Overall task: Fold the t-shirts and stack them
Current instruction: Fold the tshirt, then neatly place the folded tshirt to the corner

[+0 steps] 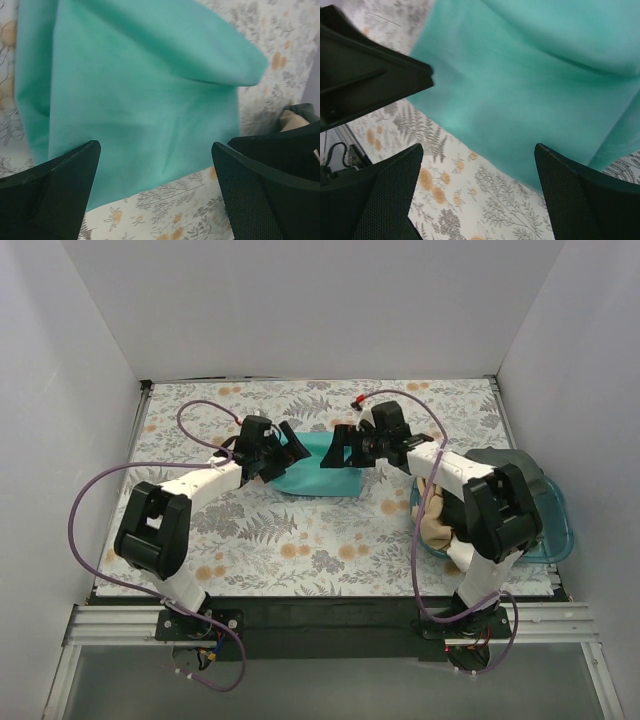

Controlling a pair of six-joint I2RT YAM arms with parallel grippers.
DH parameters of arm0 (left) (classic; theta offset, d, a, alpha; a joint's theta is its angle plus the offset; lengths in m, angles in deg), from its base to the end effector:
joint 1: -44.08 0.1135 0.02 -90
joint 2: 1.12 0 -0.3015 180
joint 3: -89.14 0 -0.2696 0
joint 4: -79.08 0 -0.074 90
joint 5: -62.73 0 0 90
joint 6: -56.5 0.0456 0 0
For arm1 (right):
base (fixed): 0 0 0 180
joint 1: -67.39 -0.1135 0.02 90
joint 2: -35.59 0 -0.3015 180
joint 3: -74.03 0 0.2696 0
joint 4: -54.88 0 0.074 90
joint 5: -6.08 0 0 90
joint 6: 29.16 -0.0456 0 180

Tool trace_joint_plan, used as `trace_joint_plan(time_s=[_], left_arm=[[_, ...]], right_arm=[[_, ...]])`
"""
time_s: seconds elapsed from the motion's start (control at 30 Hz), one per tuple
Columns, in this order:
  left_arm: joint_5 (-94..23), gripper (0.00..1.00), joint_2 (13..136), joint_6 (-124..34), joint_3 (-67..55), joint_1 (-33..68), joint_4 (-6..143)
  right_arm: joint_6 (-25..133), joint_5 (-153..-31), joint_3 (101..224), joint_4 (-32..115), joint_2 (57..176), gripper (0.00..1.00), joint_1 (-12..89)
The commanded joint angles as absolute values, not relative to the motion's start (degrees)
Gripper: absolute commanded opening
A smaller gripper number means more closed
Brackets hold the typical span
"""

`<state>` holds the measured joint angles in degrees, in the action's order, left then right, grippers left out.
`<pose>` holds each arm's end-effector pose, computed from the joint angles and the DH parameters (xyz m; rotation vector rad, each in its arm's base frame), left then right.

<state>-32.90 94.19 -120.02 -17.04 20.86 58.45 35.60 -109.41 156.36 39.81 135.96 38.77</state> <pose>0.3542 -0.1568 0.2349 -1.2940 2.2056 -1.0006 0.3655 0.2218 0.2637 -0.3415 2.2380 1.0045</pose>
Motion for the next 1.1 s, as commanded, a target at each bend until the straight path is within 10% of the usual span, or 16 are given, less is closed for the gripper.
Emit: trace_joint_plan(time_s=[0.0, 0.7, 1.07], left_arm=[[-35.26, 0.93, 95.21, -122.18, -20.52, 21.49, 59.46], [-19.29, 0.95, 80.44, -118.15, -25.72, 21.49, 50.68], [-12.23, 0.94, 100.02, -113.13, -12.55, 22.46, 48.11]], right_arm=[[33.59, -110.8, 153.61, 41.5, 140.25, 0.98, 39.7], [38.51, -105.46, 141.39, 41.5, 122.72, 0.98, 40.67], [38.86, -97.81, 127.06, 41.15, 100.38, 0.98, 40.67]])
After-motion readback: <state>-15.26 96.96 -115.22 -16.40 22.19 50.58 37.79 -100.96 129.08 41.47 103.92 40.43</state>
